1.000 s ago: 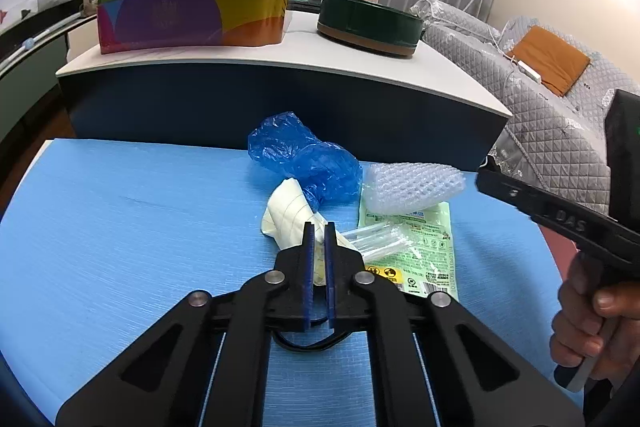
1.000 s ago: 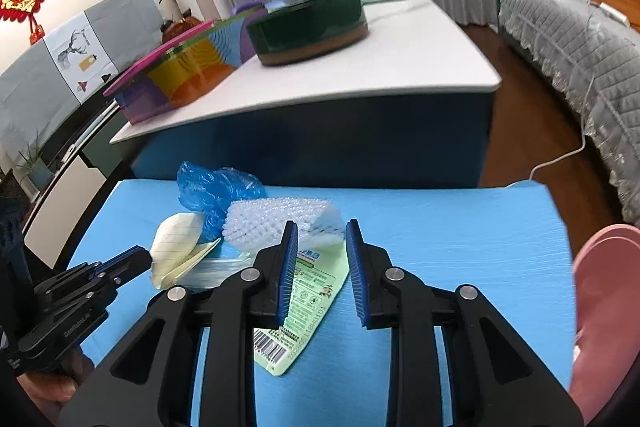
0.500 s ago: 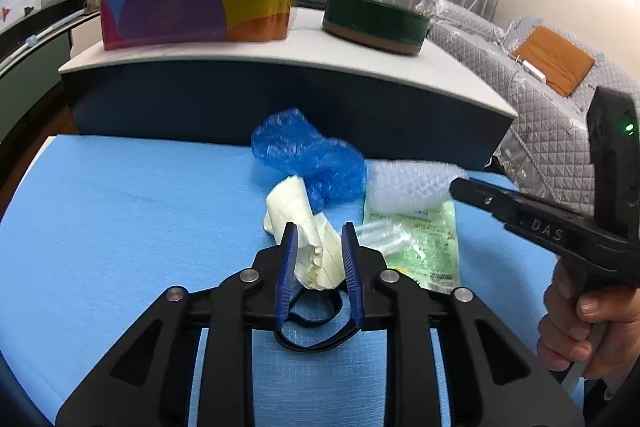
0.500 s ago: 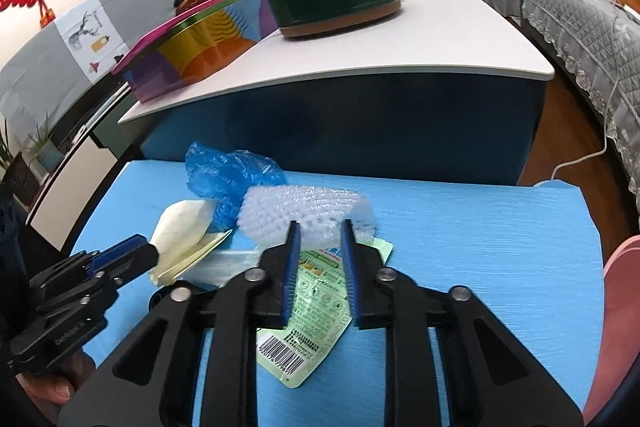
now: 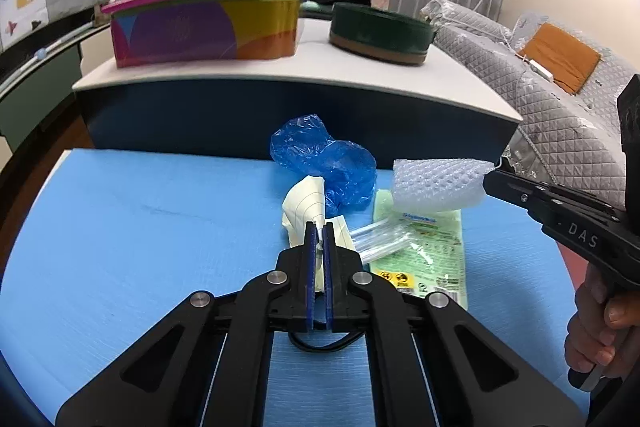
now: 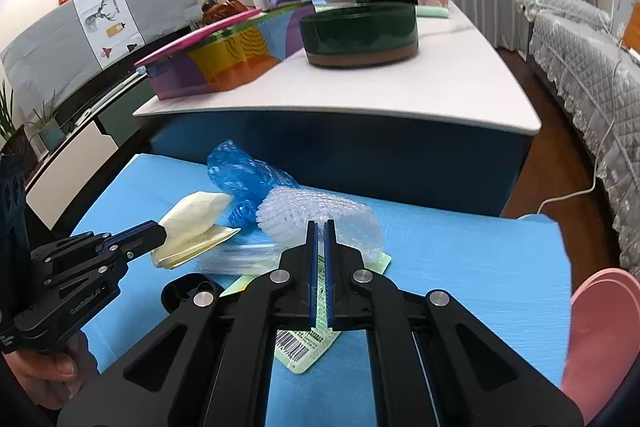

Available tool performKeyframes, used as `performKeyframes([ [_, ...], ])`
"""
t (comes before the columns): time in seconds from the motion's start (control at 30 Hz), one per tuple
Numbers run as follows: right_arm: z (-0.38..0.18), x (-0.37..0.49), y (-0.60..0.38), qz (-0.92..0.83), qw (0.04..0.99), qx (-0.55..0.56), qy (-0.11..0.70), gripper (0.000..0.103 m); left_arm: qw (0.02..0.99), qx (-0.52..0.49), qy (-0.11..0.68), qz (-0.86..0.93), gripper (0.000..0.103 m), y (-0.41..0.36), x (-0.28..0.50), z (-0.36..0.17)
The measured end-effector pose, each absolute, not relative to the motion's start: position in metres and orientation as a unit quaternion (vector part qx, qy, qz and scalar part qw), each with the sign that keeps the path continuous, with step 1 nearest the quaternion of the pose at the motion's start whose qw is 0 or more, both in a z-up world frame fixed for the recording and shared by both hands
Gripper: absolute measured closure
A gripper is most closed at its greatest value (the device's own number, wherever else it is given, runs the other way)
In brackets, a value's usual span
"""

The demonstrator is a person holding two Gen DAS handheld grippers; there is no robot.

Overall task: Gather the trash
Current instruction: 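Grasp the cream paper napkin with the left tool while the right tool grasps the white foam net, then carry the napkin and foam net over the pink bin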

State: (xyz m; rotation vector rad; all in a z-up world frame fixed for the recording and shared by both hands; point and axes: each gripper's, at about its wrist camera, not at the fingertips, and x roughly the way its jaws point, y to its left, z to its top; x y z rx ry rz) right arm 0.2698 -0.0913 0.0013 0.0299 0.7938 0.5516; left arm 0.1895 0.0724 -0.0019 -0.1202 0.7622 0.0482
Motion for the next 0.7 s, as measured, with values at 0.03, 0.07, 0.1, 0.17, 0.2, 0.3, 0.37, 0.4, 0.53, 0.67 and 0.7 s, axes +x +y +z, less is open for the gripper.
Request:
performKeyframes([
  [0.03,0.005,0.267,-0.093,0.264,0.887,0.012,0.378,0.100,0.927,-0.057,0.369,0.022,0.100,0.072,0.188,0.000],
  [0.07,0.008,0.264,-0.094,0.263,0.889,0.009,0.375,0.100,0.929,-0.055,0.364,0.021,0.100,0.071,0.187,0.003],
  [0.1,0.012,0.261,-0.095,0.262,0.891,0.006,0.371,0.100,0.931,-0.054,0.361,0.019,0.100,0.070,0.185,0.005],
  [0.17,0.019,0.253,-0.098,0.260,0.894,0.001,0.365,0.100,0.934,-0.053,0.354,0.018,0.100,0.069,0.183,0.009],
  [0.2,0.021,0.250,-0.099,0.260,0.896,-0.002,0.361,0.100,0.935,-0.052,0.350,0.016,0.100,0.068,0.182,0.012],
  [0.3,0.030,0.238,-0.106,0.255,0.901,-0.010,0.352,0.100,0.939,-0.049,0.342,0.011,0.100,0.066,0.175,0.018],
  [0.37,0.035,0.231,-0.111,0.250,0.903,-0.014,0.348,0.100,0.940,-0.047,0.337,0.010,0.100,0.065,0.171,0.021],
  [0.4,0.039,0.227,-0.114,0.248,0.905,-0.015,0.346,0.100,0.941,-0.046,0.334,0.008,0.100,0.064,0.168,0.023],
  [0.53,0.052,0.211,-0.124,0.238,0.913,-0.017,0.332,0.100,0.945,-0.043,0.324,0.001,0.100,0.060,0.159,0.030],
  [0.67,0.062,0.196,-0.135,0.223,0.920,-0.015,0.323,0.100,0.948,-0.037,0.317,-0.005,0.100,0.054,0.149,0.033],
  [0.7,0.064,0.193,-0.137,0.220,0.921,-0.016,0.321,0.100,0.948,-0.037,0.316,-0.006,0.100,0.053,0.147,0.034],
])
